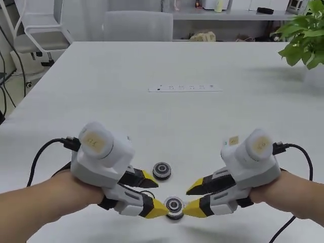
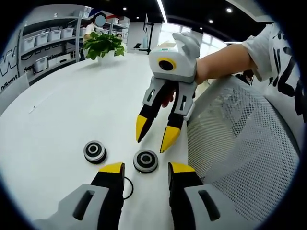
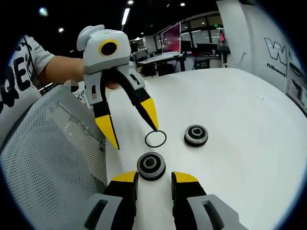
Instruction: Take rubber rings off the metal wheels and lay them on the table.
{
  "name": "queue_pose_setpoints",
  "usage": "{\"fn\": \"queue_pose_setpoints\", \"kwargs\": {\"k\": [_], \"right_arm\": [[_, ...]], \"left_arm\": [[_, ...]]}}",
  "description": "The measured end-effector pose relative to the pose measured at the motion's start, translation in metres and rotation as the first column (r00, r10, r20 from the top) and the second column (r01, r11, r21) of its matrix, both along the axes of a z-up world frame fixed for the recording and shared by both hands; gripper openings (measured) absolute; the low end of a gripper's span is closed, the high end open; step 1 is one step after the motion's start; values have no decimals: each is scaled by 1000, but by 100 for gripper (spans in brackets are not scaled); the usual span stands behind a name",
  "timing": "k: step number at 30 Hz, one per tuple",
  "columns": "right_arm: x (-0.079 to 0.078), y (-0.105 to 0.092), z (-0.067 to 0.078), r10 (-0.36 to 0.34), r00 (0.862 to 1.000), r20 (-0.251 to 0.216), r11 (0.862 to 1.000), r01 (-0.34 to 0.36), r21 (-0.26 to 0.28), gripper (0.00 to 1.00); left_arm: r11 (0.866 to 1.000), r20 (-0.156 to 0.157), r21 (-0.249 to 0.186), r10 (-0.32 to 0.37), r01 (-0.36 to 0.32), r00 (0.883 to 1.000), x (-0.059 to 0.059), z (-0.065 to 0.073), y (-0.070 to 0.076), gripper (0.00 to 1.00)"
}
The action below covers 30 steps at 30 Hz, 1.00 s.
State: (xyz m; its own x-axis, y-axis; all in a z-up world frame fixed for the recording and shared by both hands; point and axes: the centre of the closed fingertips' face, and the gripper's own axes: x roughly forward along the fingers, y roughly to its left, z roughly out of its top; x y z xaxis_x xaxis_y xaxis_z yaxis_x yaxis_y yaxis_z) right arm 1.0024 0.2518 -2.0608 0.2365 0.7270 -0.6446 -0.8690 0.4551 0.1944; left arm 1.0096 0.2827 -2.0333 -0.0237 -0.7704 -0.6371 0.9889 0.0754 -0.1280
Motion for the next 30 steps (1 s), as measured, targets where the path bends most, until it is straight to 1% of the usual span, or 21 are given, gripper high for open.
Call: {"fn": "queue_pose_setpoints", "kwargs": {"k": [7, 16, 22, 27, 30], "right_arm": [[-4, 1, -6, 23, 1000, -2, 1000, -23, -15, 25], [-5, 2, -8, 25, 1000, -9, 1000, -25, -11, 25], [-6, 2, -9, 27, 1000, -10, 1000, -28, -14, 25], [-5, 2, -9, 27, 1000, -11, 1000, -27, -13, 25], [-6, 2, -10, 27, 1000, -13, 1000, -27, -14, 25]], "left_arm": [[1000, -6, 18, -15, 15, 1000, -3, -7, -4, 32], [999, -19, 28, -34, 35, 999, -8, -12, -10, 30], [999, -27, 33, -41, 42, 999, -9, -15, -14, 28], [998, -41, 39, -42, 44, 998, -10, -19, -16, 26], [998, -41, 45, -46, 48, 998, -11, -21, -17, 25]]}}
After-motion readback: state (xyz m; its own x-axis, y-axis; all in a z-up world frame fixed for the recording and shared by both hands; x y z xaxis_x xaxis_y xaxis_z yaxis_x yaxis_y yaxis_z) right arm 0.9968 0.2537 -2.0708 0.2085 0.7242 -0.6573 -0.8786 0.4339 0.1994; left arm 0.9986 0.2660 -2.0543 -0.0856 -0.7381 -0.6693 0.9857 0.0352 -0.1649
